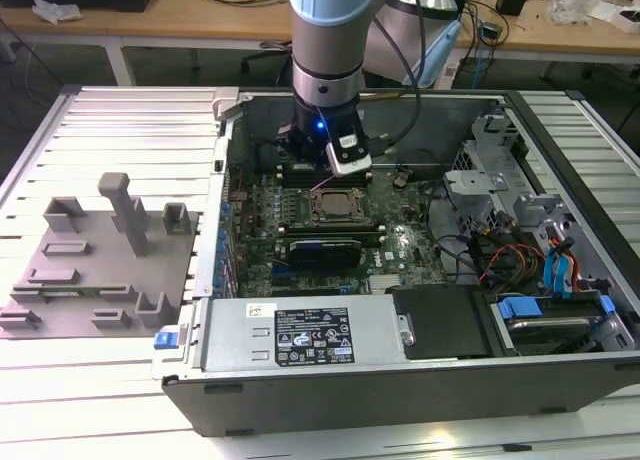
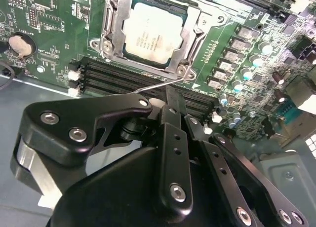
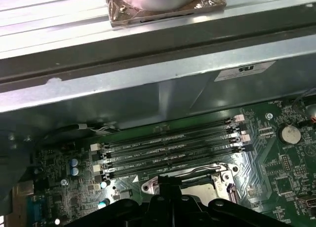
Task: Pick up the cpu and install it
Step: 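Install the first cpu locking lever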
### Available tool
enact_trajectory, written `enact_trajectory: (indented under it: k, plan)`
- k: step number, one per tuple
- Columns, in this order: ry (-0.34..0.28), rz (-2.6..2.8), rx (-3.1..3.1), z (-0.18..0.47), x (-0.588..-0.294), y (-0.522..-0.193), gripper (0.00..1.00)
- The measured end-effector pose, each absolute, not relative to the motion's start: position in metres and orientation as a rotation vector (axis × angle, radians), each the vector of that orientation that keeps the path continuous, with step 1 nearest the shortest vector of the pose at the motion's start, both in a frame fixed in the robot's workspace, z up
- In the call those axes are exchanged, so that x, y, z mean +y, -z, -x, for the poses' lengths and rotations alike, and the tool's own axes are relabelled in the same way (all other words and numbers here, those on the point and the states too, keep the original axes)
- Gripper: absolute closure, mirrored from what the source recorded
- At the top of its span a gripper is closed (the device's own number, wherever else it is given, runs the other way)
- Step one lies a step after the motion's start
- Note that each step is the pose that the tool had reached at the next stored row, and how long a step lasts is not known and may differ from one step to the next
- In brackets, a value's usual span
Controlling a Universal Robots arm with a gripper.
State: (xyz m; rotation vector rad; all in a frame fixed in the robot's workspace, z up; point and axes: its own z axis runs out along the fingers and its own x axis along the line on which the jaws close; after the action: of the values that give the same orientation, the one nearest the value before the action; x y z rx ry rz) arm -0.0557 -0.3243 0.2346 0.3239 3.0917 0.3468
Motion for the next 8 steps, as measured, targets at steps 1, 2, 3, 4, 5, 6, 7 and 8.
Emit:
enact_trajectory:
  k: [1,2,3,4,5,6,7,8]
  plan:
    - [-0.347,-0.326,3.091,0.0555,-0.324,-0.2342,0.89]
    - [-0.347,-0.328,3.091,0.0554,-0.3237,-0.2338,0.89]
    - [-0.347,-0.332,3.09,0.055,-0.323,-0.2331,0.89]
    - [-0.347,-0.34,3.089,0.0542,-0.322,-0.2322,0.89]
    - [-0.347,-0.346,3.088,0.0535,-0.3211,-0.2316,0.89]
    - [-0.347,-0.351,3.087,0.053,-0.3204,-0.2313,0.89]
    - [-0.347,-0.36,3.085,0.0515,-0.3198,-0.2306,0.89]
    - [-0.346,-0.369,3.083,0.0503,-0.3196,-0.2301,0.89]
